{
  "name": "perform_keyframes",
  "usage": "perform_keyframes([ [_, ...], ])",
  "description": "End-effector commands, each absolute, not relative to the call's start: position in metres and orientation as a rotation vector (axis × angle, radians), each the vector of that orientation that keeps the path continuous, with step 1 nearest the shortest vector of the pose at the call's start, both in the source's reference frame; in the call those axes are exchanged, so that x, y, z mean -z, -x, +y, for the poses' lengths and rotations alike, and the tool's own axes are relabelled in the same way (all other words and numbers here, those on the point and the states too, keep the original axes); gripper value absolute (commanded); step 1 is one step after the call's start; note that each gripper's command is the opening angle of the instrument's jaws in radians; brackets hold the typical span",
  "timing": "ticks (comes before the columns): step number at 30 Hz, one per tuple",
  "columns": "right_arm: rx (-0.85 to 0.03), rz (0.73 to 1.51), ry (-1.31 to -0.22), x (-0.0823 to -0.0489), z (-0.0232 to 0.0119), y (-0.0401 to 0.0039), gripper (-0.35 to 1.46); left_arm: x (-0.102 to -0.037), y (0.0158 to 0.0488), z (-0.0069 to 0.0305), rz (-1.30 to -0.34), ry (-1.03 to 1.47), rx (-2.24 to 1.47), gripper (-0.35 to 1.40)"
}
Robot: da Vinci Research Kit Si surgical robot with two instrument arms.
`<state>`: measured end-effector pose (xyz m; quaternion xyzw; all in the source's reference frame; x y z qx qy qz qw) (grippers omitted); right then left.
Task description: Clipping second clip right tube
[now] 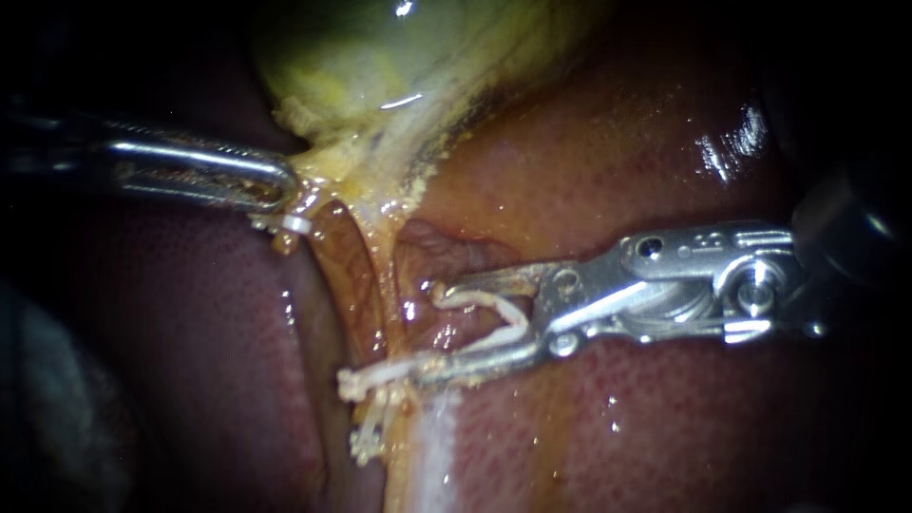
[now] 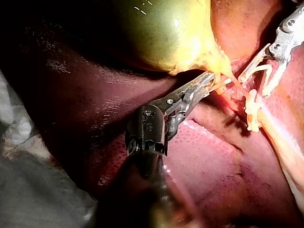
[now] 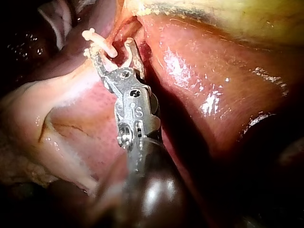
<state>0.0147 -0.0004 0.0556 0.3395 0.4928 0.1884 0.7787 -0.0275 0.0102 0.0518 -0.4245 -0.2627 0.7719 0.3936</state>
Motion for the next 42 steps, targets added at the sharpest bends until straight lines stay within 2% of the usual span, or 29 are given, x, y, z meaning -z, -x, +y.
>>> perform_keyframes([
  [1,-0.415,1.069,-0.742,-0.0558,-0.0004,-0.0150,0.49,-0.0518,0.0275,0.0102,-0.667,1.077,-1.959,-0.35],
  [9,-0.472,1.090,-0.798,-0.0572,-0.0012,-0.0176,0.49,-0.0518,0.0276,0.0101,-0.666,1.077,-1.959,-0.35],
  [18,-0.566,1.165,-0.921,-0.0570,-0.0024,-0.0199,0.49,-0.0519,0.0278,0.0101,-0.667,1.077,-1.959,-0.35],
  [28,-0.610,1.189,-0.965,-0.0572,-0.0023,-0.0207,0.49,-0.0520,0.0278,0.0101,-0.667,1.077,-1.959,-0.35],
  [33,-0.594,1.211,-1.024,-0.0565,-0.0028,-0.0206,0.49,-0.0520,0.0278,0.0102,-0.667,1.078,-1.959,-0.35],
  [42,-0.530,1.276,-1.150,-0.0527,-0.0048,-0.0213,0.46,-0.0520,0.0277,0.0101,-0.667,1.078,-1.959,-0.35],
])
